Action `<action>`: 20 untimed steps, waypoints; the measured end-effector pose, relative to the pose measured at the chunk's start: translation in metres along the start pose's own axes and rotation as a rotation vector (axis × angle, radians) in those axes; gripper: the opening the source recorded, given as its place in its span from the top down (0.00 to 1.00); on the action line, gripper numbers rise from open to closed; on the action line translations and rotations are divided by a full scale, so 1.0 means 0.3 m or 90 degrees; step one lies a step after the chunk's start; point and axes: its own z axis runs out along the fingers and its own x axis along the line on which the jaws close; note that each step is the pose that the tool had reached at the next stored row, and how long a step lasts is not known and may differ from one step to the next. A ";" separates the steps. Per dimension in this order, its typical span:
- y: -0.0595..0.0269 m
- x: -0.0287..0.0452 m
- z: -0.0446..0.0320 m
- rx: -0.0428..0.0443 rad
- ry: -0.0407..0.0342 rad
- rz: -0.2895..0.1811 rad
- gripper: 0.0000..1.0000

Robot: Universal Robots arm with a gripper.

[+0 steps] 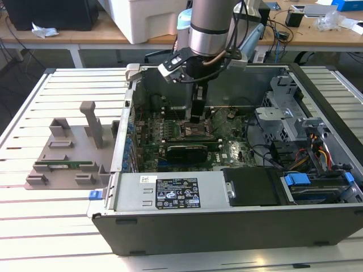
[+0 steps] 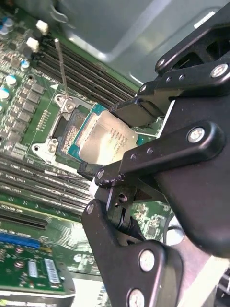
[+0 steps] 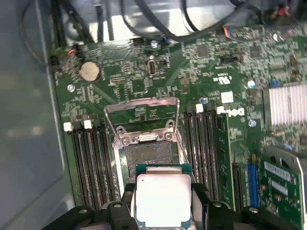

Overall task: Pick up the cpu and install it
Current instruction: 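Place the cpu into insertion slot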

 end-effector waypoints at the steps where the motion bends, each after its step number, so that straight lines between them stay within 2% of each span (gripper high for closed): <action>1: 0.000 0.000 0.000 -0.0009 -0.0016 -0.025 0.45; 4: 0.000 0.000 0.001 -0.0021 -0.0038 -0.060 0.45; 8: 0.001 0.001 0.003 -0.0024 -0.0042 -0.062 0.45; 10: 0.003 0.001 0.010 -0.0024 -0.0070 -0.065 0.45; 20: 0.005 0.002 0.030 -0.0024 -0.0071 -0.065 0.45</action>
